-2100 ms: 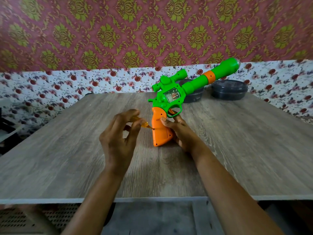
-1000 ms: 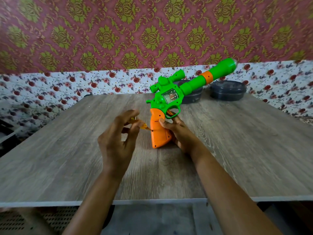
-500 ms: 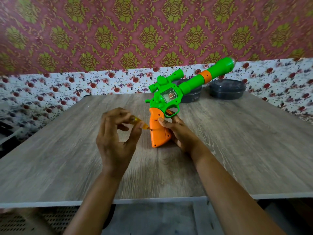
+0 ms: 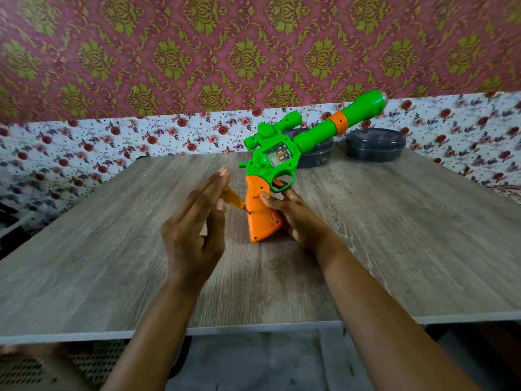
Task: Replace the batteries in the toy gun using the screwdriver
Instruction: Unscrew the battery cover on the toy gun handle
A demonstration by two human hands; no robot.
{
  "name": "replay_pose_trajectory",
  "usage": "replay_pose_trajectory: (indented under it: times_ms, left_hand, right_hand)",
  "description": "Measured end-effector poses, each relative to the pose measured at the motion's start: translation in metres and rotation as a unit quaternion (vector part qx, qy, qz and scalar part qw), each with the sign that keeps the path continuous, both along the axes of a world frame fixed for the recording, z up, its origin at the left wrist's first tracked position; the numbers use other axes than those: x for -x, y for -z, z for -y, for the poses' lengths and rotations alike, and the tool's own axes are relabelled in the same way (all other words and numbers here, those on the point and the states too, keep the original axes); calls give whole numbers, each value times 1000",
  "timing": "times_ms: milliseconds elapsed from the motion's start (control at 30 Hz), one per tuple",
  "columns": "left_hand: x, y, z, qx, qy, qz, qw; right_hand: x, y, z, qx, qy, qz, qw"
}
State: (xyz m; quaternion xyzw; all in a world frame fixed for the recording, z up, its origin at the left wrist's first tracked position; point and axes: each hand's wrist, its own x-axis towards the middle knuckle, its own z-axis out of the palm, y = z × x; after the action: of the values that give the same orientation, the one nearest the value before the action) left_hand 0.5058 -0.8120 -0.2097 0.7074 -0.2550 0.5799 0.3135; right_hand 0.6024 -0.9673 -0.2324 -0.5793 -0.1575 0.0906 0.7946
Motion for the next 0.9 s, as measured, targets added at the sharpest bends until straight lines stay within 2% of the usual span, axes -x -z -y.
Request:
replay_pose_trajectory:
  times_ms: [100,333,633,767,900]
  left_hand:
    - [-2,0,-1,26,-4,4,1000]
    - [0,1,1,103,54,-24,993]
    - [-1,2,3,-8,14,-15,1000]
    - [-3,2,-1,7,-8,-10,1000]
    - [-2,2,-2,70,20,-21,997]
  right_hand:
    - [0,0,1,6,0,-1,1000]
    - [3,-2,3,15,0,2,1000]
    - [2,-2,2,8,-1,0,1000]
    - [3,-2,1,5,2,-3,1000]
    - [4,-3,2,3,2,-1,1000]
